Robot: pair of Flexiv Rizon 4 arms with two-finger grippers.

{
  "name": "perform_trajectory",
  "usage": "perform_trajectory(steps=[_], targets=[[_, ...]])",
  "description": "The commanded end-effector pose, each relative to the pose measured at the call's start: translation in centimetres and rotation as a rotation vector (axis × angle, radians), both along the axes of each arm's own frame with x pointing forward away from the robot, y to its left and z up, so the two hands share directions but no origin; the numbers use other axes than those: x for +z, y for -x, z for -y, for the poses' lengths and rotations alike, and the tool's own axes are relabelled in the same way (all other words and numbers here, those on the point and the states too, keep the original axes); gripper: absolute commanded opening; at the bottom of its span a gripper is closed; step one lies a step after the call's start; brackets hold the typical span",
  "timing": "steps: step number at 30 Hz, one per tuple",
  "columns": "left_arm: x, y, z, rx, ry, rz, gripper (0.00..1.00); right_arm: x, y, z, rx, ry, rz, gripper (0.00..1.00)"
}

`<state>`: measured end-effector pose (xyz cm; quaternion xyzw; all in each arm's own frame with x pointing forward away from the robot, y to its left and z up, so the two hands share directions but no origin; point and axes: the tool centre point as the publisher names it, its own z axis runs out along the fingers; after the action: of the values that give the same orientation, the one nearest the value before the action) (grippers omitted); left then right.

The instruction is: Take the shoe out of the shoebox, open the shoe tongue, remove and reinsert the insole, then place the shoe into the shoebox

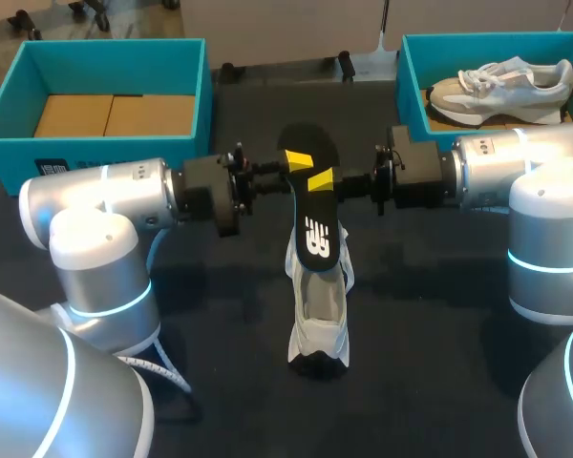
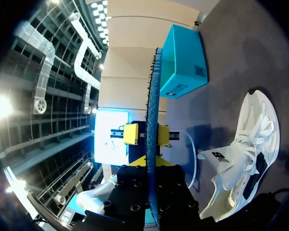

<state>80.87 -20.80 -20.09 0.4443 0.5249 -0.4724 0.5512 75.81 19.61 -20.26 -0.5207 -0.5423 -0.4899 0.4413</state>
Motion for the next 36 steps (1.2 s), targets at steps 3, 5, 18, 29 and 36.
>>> perform_trajectory(steps=[3,5,18,29,36], targets=[[-0.1,-0.1,0.1,0.002,-0.005,-0.002,0.19,0.0,0.0,-0.2,-0.002,0.001,0.000,0.00],[-0.1,-0.1,0.1,0.001,-0.005,-0.001,0.18,0.0,0.0,-0.2,-0.002,0.001,0.000,0.00],[-0.2,0.4,0.2,-0.007,-0.016,0.012,0.14,0.0,0.0,-0.2,-0.002,0.001,0.000,0.00],[-0.3,0.4,-0.1,0.000,-0.027,0.021,0.00,0.0,0.1,0.0,0.010,0.000,0.020,0.33],[-0.4,1.1,-1.2,-0.015,-0.036,-0.005,0.00,1.0,0.7,2.1,0.074,0.052,0.231,1.00]])
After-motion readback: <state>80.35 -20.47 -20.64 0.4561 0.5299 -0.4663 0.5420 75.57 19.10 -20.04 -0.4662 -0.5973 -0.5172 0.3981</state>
